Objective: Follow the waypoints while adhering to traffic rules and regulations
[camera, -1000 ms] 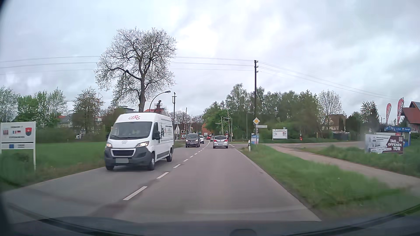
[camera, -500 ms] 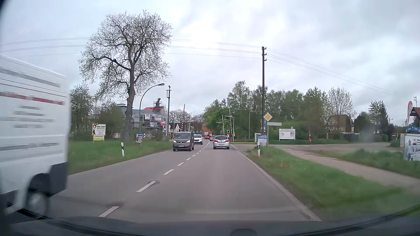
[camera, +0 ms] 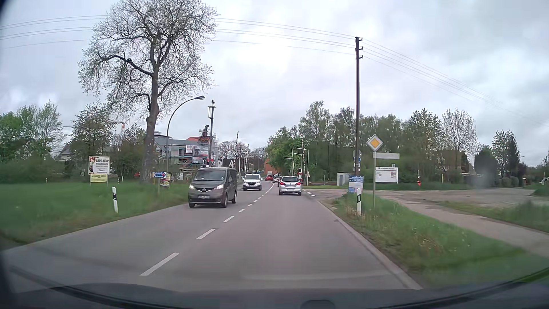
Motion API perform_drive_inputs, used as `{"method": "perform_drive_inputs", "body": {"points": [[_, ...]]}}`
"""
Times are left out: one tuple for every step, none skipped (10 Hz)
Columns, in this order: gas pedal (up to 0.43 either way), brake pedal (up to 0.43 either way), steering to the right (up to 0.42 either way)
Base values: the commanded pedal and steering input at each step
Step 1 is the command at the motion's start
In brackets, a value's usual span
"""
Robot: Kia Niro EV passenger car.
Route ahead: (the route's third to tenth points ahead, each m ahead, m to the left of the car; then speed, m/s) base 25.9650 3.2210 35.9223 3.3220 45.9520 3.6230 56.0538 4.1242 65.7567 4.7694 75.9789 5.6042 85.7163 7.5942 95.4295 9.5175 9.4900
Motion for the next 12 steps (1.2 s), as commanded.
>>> {"method": "perform_drive_inputs", "body": {"points": [[0.000,0.000,-0.003],[0.000,0.000,-0.003],[0.008,0.000,-0.003],[0.020,0.000,-0.003],[0.059,0.000,-0.003],[0.150,0.000,-0.003],[0.150,0.000,-0.003],[0.150,0.000,-0.003],[0.150,0.000,-0.003],[0.150,0.000,-0.003],[0.150,0.000,-0.003],[0.150,0.000,-0.004]]}}
